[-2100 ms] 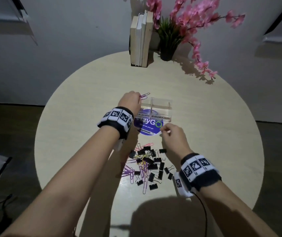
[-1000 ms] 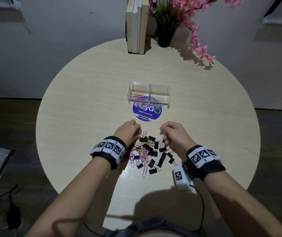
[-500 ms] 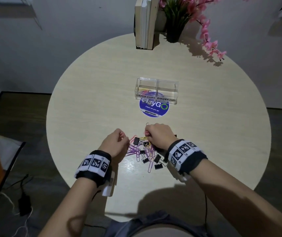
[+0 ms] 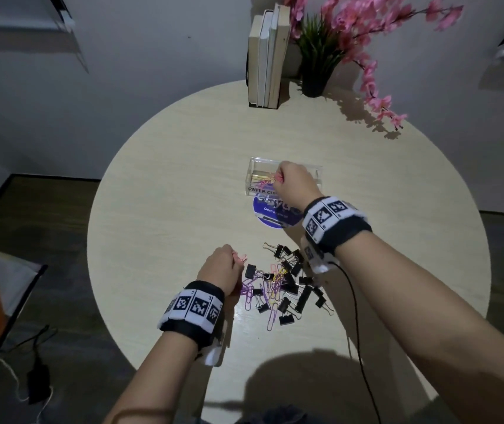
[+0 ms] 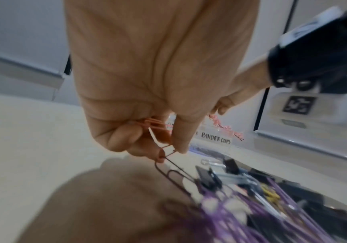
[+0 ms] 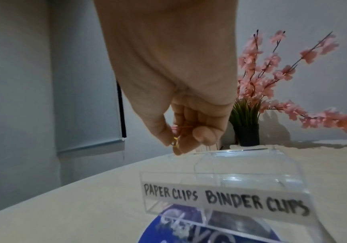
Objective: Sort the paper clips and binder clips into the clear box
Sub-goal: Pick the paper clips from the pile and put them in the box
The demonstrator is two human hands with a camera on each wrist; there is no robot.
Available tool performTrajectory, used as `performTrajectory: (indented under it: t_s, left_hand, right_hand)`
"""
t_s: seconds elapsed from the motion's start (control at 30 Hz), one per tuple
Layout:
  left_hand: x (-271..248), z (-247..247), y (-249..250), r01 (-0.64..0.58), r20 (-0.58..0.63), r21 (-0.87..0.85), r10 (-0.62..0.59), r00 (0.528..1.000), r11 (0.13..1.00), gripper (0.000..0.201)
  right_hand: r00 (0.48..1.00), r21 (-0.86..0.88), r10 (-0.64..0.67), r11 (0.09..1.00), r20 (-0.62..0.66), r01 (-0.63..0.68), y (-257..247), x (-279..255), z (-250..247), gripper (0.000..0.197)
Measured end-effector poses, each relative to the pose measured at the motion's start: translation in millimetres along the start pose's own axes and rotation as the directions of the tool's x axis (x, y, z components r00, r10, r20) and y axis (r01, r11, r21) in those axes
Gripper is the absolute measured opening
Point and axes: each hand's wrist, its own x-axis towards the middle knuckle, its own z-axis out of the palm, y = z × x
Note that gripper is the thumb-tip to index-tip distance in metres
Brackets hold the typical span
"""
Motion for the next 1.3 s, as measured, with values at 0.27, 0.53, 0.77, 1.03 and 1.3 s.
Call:
performTrajectory:
  t_s: [0.27, 0.53, 0.77, 1.03, 1.3]
  left_hand:
    - [62, -70, 56, -0.234, -0.152, 0.141, 0.254, 0.955, 0.962, 0.015]
    - [117, -72, 88, -0.342, -0.088, 0.398, 0.406, 0.91, 0.851, 0.034]
    - [45, -42, 42, -0.377, 0.181, 0.121, 0.353, 0.918, 0.918, 0.017]
    - [12, -12, 8, -0.314, 0.244, 0.121, 0.278, 0.929, 0.942, 0.027]
    - [13, -12, -1, -0.255, -0.056, 0.211, 0.272, 0.961, 0.944, 0.028]
  right_hand:
    - [0.999, 0.067, -0.001, 0.998, -0.048, 0.004, 5, 13, -5, 0.036]
    - [0.996, 0.161, 0.053, 0.985, 0.078, -0.065, 50, -75, 23, 0.019]
    - [0.947, 0.007, -0.156, 0.987, 0.281, 0.16, 44, -120, 47, 0.014]
    - [0.941, -0.119, -0.165, 0.971, 0.295, 0.207, 55, -134, 46, 0.008]
    - [0.98, -0.072, -0.032, 0.996, 0.198, 0.047, 77, -146, 29, 0.012]
